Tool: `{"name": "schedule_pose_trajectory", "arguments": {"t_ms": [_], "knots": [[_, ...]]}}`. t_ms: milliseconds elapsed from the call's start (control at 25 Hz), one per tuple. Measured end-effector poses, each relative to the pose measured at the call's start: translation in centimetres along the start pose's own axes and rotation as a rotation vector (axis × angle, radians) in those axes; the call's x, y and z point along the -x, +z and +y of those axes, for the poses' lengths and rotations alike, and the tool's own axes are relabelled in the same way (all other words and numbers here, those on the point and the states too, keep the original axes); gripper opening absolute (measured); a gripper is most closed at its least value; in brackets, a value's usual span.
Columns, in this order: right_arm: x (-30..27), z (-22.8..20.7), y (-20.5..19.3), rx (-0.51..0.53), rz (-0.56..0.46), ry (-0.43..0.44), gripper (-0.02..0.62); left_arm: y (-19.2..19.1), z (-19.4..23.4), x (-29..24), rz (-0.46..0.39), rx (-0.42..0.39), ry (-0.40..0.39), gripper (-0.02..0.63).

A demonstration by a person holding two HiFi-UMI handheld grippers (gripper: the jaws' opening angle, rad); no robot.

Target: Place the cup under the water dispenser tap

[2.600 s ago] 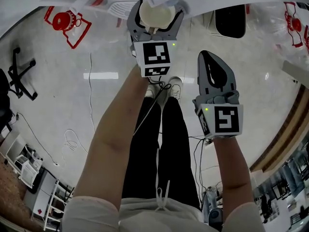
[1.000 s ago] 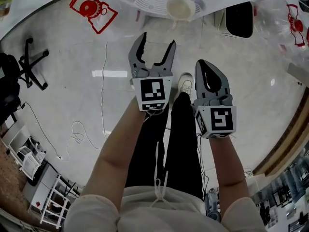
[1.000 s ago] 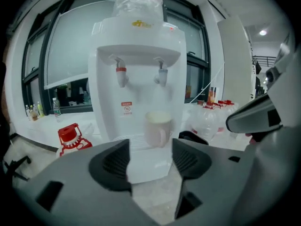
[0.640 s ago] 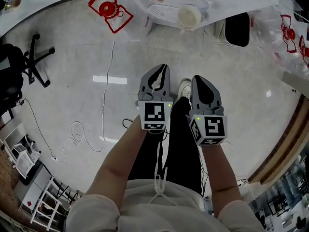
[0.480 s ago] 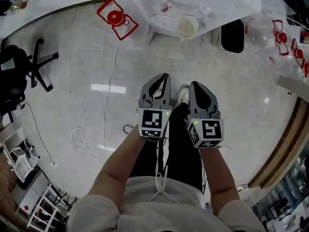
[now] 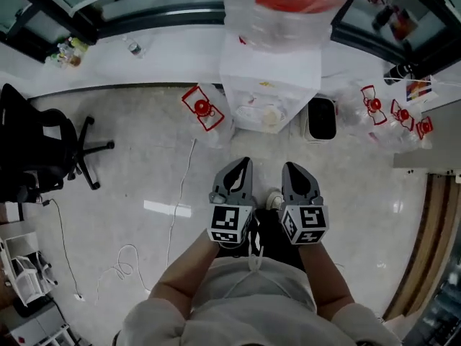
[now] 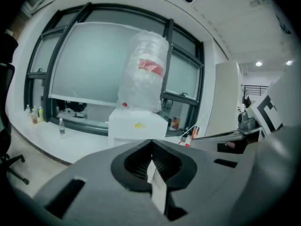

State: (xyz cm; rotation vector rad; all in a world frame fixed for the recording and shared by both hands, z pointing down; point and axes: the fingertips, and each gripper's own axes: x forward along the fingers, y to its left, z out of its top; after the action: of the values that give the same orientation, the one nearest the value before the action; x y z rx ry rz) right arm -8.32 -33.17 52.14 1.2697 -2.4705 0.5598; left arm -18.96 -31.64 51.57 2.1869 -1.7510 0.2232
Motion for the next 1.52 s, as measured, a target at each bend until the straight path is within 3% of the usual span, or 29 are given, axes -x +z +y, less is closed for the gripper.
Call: {"name": "schedule_pose_trajectory", "arguments": {"t_ms": [400,600,840,1520], "knots": [[4.6,1.7,14.0,0.064,-0.204,-0.004,0.029,15.4,0.2,3.6,-0.221,-0.069,0.007,0.018],[7.2,1.9,19.2,0.126,-0.306,-0.016,0.029,21.1,-0.8,4.9,-0.318,-0.041,-0.038,0.020],[9.2,2.6,22.1,0.154,-0.375,-0.020,0.028,23.4,-2.6,5.7,-0.346,-0.062,-0.086,0.020],[10.4,3.8,24.6,0.218,-0.409,0.006,0.028,25.7,-4.3,5.9,-0.364,-0.087,-0.142,0.020]]}}
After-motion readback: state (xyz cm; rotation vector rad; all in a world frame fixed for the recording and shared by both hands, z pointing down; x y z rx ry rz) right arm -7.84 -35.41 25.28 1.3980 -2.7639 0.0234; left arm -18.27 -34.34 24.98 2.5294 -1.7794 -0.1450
